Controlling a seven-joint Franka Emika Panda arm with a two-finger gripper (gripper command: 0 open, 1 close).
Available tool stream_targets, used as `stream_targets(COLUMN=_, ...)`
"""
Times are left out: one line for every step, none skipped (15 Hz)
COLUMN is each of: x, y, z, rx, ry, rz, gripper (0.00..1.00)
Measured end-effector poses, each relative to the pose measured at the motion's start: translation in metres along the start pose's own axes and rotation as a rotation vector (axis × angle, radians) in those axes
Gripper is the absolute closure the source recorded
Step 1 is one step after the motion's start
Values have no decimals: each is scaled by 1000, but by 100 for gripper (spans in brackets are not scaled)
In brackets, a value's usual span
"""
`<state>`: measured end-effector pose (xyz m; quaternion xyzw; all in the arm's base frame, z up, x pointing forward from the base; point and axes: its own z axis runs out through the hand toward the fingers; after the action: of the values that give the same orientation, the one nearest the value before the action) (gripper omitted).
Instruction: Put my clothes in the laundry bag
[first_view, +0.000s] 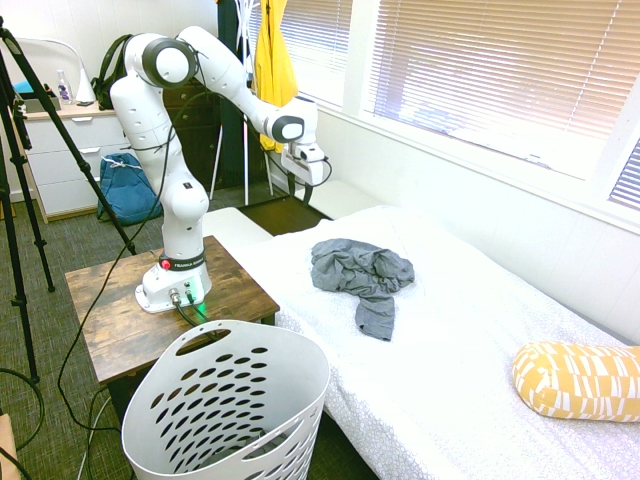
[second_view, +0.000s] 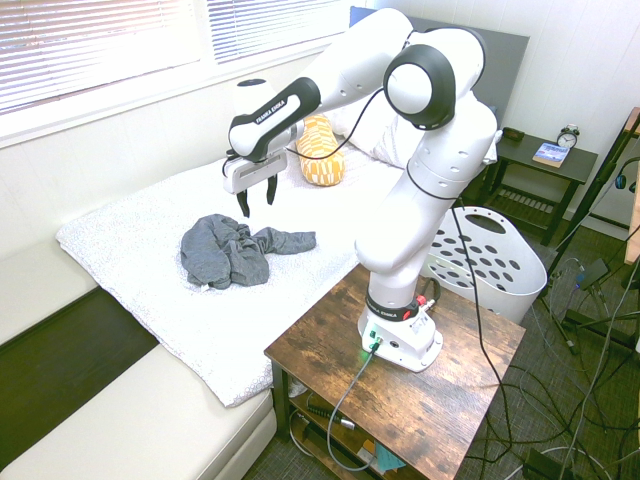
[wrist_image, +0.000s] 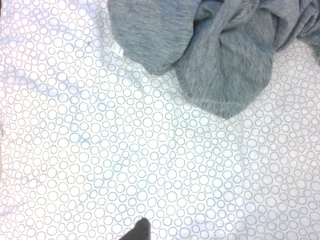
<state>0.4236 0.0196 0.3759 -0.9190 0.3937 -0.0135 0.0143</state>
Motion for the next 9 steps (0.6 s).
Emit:
stream_targets(x=0, y=0, z=0, rx=0, ry=1, rz=0, gripper=0)
stream_targets(x=0, y=-1, z=0, rx=-2, ry=4, rz=0, gripper=0)
stream_targets(x=2, y=-4, z=-3, rx=-2, ry=13, rz=-6, gripper=0)
stream_targets(x=6, y=-10, z=-8, rx=2, ry=34, rz=-14, gripper=0)
stream_targets(x=14, y=-19, z=-11, rx=8, ry=57, rz=-19, gripper=0)
stream_targets(x=26, y=-29, z=-10, rx=10, ry=76, rz=-20, gripper=0)
stream_targets(x=40, y=-37, z=-4, rx=4, ry=92, rz=-23, gripper=0)
stream_targets(x=52, y=-48, z=7, rx=-5, ry=108, rz=-35, gripper=0)
stream_targets(x=63, y=-60, z=24, rx=-17, ry=119, rz=-47, gripper=0)
